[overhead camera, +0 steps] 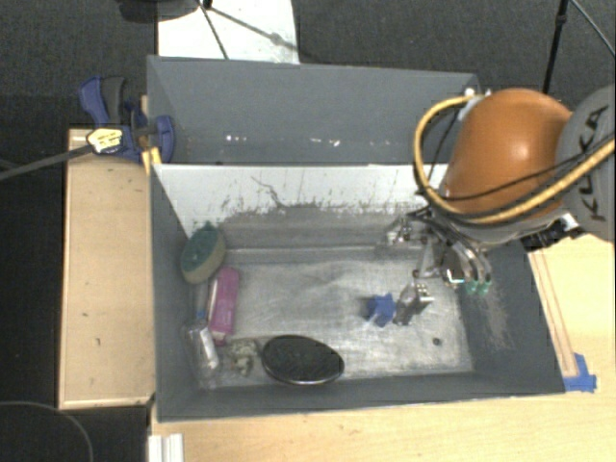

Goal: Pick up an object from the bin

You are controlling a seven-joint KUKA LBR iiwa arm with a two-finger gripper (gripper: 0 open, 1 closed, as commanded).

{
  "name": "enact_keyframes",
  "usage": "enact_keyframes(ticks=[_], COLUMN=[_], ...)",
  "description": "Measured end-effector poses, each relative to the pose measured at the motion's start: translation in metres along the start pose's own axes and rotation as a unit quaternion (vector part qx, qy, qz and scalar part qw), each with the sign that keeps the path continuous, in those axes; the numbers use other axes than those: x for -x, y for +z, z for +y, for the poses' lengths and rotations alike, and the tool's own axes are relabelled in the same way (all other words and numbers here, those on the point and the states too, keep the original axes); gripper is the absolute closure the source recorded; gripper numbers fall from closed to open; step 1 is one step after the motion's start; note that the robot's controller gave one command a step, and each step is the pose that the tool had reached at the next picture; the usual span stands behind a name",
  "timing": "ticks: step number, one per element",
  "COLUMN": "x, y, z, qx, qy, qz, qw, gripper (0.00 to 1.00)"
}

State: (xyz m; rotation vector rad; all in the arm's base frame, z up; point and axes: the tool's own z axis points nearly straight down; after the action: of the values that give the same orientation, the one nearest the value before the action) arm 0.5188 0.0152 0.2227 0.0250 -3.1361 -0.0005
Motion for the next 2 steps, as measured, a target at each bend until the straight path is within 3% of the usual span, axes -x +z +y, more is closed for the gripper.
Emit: enact_keyframes(ticks=[1, 2], x=[0.0257, 0.027], y=[0.1374, 0.1337], z=[-0.0448, -0.0438], qx=[0.0, 0.0], qy=[-0.118, -0.117], qz=[-0.0008, -0.0037], qw=[0.9931, 0.9931], gripper=[0.0, 1.0])
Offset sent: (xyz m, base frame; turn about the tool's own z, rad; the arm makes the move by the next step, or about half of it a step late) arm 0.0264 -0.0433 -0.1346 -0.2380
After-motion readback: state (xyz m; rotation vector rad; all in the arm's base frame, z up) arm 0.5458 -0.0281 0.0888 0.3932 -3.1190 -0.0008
